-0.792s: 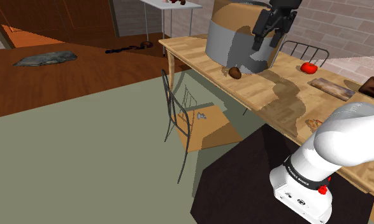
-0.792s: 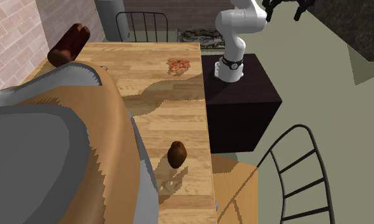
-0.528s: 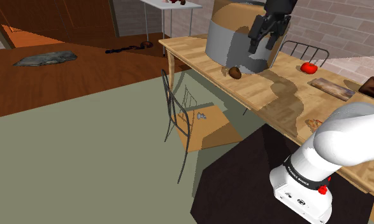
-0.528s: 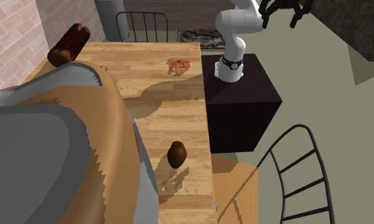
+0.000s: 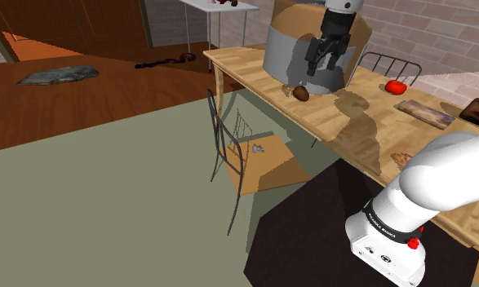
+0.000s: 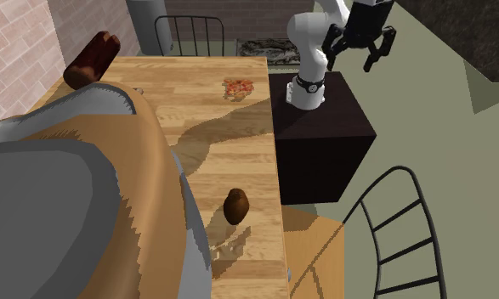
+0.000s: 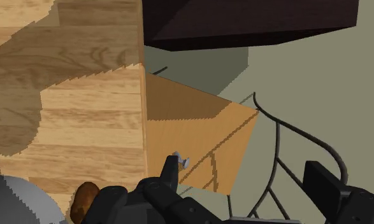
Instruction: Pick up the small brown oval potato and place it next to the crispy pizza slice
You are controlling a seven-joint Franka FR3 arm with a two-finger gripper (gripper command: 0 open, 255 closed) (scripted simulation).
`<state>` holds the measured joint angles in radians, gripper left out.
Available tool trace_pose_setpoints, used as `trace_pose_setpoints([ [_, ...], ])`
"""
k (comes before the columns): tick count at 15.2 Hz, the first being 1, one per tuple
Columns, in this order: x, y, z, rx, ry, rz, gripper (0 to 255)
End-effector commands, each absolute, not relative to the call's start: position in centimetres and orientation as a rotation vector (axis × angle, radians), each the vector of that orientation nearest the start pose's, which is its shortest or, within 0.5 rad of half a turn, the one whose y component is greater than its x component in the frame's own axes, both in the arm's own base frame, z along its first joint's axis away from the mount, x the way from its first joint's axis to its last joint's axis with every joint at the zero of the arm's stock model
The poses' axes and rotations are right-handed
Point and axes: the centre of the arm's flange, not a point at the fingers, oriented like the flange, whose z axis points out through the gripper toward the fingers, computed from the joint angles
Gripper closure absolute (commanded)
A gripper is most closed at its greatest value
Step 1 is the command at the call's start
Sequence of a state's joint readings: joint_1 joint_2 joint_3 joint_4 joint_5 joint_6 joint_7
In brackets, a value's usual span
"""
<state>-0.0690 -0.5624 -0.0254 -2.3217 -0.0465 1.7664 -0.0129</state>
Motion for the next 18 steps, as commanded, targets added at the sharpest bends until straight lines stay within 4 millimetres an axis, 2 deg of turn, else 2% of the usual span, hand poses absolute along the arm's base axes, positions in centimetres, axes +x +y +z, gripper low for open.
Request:
trace_pose_setpoints([
  [1,39.6,-5.5,53.0,-3.186,0.109,-0.004,0],
  [18,53.0,-18.3,41.4,-3.292,0.123,0.053,0],
])
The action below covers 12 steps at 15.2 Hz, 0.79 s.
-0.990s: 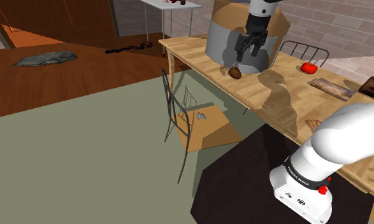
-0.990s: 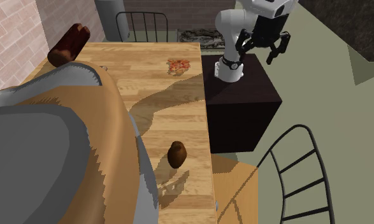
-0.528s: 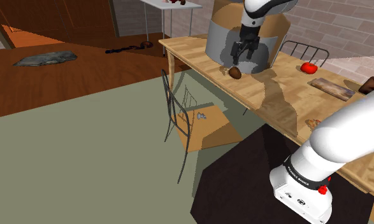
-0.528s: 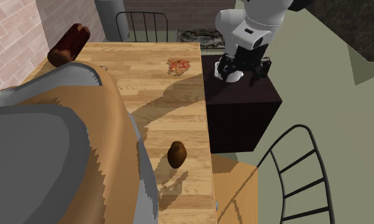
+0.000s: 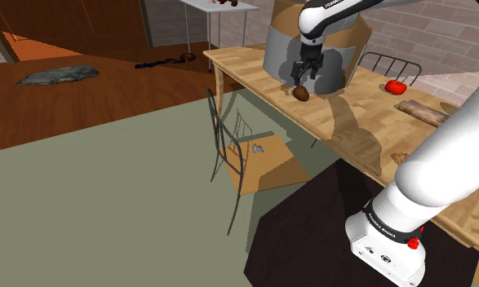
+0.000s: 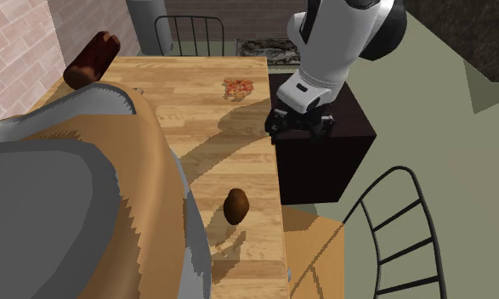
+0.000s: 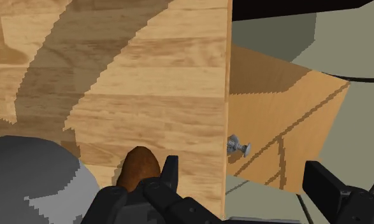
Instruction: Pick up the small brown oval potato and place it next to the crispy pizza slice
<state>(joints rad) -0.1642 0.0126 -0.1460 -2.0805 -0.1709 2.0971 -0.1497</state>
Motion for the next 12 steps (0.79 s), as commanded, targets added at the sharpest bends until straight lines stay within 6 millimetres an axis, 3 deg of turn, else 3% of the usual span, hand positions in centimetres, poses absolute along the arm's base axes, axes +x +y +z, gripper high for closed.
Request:
trace_pose_setpoints([
  [1,53.7,-19.1,40.7,-3.299,0.123,0.057,0],
  [12,62.1,-28.1,33.7,-3.367,0.132,0.096,0],
])
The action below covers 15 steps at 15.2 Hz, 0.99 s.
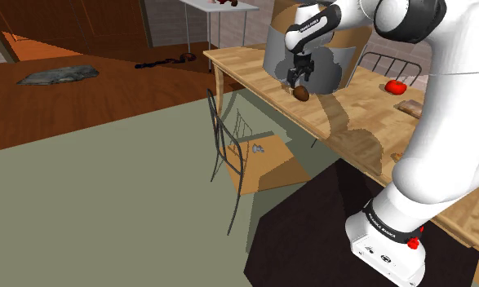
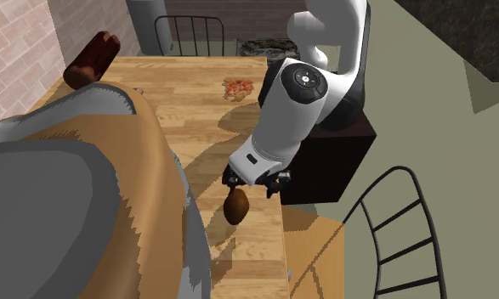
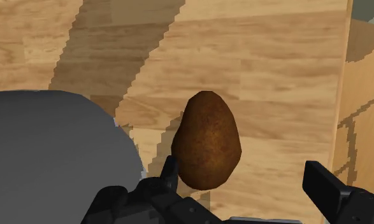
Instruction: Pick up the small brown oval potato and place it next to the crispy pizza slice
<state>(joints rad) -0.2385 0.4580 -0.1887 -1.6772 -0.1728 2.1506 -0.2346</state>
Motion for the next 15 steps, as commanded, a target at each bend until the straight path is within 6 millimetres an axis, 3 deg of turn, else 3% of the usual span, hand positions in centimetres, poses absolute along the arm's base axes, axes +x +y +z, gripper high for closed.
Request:
trace_pose_setpoints([
  [1,62.9,-29.0,33.1,-3.373,0.133,0.1,0],
  [2,63.6,-29.8,32.5,-3.379,0.134,0.103,0],
  [9,63.3,-30.6,28.9,-3.379,0.134,0.103,0],
  [15,63.3,-30.7,28.6,-3.379,0.134,0.103,0],
])
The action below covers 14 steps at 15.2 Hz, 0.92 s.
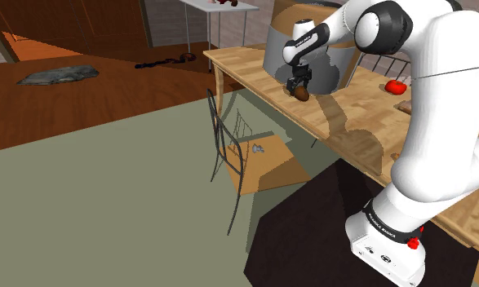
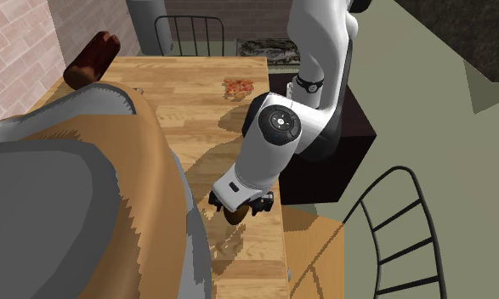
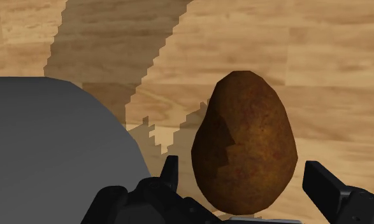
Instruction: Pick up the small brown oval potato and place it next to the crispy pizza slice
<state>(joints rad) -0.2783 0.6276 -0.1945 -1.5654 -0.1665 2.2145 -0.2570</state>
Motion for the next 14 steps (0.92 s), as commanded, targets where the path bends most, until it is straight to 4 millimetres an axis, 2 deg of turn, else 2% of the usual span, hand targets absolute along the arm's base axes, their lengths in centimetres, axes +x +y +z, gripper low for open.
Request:
trace_pose_setpoints([
  [1,63.3,-30.72,28.6,-3.379,0.134,0.103,0],
  [3,63.3,-30.72,28.6,-3.379,0.134,0.103,0],
  [4,63.31,-30.72,28.6,-3.379,0.134,0.103,255],
  [13,63.3,-30.72,28.6,-3.379,0.134,0.103,255],
  [14,63.3,-30.71,29.13,-3.379,0.134,0.103,255],
])
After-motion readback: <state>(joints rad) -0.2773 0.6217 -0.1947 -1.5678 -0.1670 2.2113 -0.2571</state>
